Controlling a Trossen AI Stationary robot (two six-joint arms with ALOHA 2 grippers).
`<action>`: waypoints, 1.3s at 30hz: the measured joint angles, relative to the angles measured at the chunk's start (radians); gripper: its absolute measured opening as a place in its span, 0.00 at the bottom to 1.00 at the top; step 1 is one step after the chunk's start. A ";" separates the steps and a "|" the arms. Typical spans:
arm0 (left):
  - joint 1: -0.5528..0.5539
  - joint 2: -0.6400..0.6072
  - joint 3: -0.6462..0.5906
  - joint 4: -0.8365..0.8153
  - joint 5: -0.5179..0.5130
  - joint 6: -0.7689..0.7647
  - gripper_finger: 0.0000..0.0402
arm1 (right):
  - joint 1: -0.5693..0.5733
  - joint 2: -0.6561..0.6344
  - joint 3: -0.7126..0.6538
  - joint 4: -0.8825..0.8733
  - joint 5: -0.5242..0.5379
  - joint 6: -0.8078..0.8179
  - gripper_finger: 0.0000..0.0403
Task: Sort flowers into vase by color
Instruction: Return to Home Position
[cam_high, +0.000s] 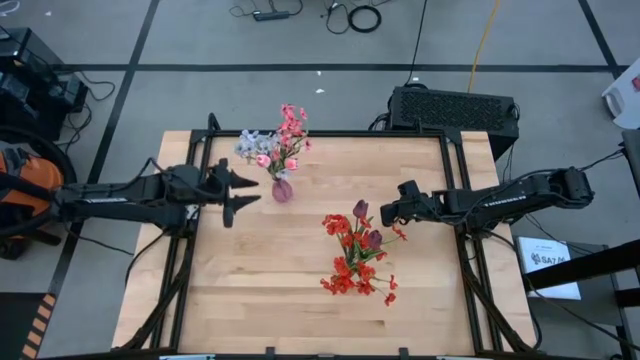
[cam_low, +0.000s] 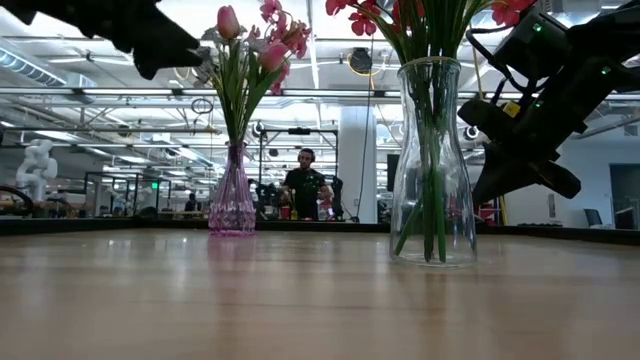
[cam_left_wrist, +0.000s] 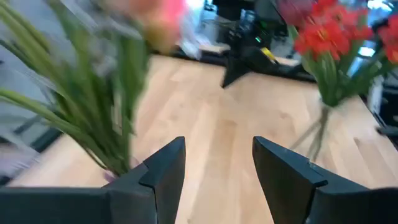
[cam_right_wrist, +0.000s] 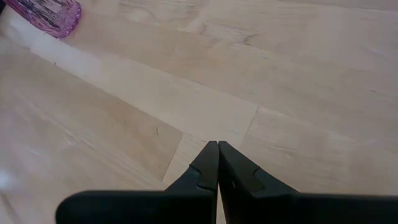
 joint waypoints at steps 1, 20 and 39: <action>-0.019 -0.001 -0.016 0.007 0.000 0.000 0.48 | 0.000 0.000 0.000 0.000 0.000 0.000 0.00; -0.113 -0.186 -0.440 0.350 0.089 0.109 0.48 | 0.000 0.000 0.000 0.005 -0.004 -0.025 0.00; -0.051 -0.583 -0.550 0.265 0.175 0.060 0.48 | 0.000 0.000 0.000 0.003 -0.004 -0.023 0.00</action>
